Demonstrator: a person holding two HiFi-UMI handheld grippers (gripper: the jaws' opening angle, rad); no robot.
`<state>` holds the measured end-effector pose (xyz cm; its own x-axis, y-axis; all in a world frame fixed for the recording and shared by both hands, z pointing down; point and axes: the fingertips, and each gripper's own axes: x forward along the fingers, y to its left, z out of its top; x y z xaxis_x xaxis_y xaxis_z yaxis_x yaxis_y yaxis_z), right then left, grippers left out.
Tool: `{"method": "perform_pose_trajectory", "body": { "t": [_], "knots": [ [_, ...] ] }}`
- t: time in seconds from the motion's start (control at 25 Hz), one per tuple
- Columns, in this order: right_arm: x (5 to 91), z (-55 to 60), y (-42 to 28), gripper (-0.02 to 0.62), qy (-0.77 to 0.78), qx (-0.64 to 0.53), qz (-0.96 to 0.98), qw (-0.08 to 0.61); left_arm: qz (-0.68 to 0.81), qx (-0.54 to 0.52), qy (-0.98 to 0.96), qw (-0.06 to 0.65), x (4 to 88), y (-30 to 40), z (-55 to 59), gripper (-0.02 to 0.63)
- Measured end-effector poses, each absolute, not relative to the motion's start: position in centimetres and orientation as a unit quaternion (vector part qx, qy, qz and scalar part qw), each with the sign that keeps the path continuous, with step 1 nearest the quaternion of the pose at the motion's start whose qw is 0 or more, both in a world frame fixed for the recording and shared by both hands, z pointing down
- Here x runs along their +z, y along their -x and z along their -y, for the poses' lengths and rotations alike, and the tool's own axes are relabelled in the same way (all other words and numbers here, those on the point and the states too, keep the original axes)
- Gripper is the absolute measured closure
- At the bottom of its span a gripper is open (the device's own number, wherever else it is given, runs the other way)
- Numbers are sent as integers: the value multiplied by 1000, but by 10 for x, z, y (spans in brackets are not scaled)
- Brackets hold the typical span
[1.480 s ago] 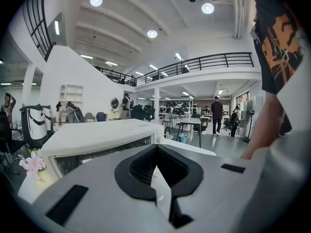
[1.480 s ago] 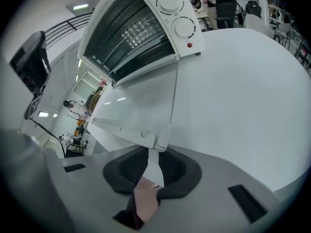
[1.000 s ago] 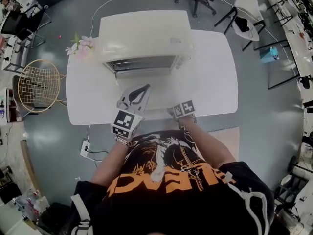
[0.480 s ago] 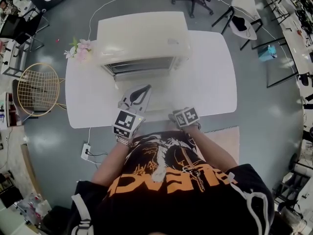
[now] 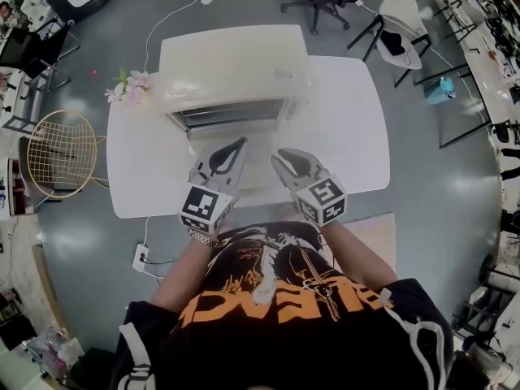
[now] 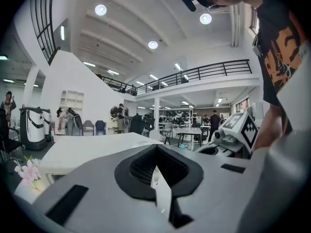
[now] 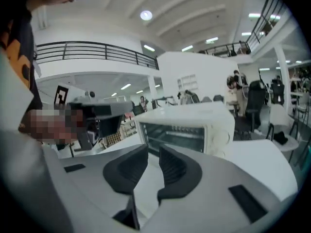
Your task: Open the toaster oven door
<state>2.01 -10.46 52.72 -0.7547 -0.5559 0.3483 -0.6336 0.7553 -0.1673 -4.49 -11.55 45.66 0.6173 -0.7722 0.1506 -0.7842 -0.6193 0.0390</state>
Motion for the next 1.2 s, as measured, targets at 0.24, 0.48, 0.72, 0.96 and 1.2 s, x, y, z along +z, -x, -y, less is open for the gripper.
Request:
{"method": "perform_pose_trajectory", "body": {
  "t": [0.24, 0.48, 0.72, 0.96, 1.2],
  "knots": [
    [441, 121, -4, 534, -324, 64, 943, 52, 440, 26, -897, 25, 418, 47, 114, 586],
    [384, 116, -4, 565, -313, 21, 950, -5, 452, -2, -892, -3, 374, 56, 105, 586],
    [352, 105, 9, 581, -301, -14, 953, -42, 454, -38, -890, -29, 346, 58, 99, 586],
    [371, 104, 6, 581, -304, 6, 953, -7, 452, -10, -892, -16, 361, 61, 93, 586],
    [364, 102, 7, 581, -304, -4, 953, -11, 452, -8, -892, -17, 356, 64, 88, 586]
  ]
}}
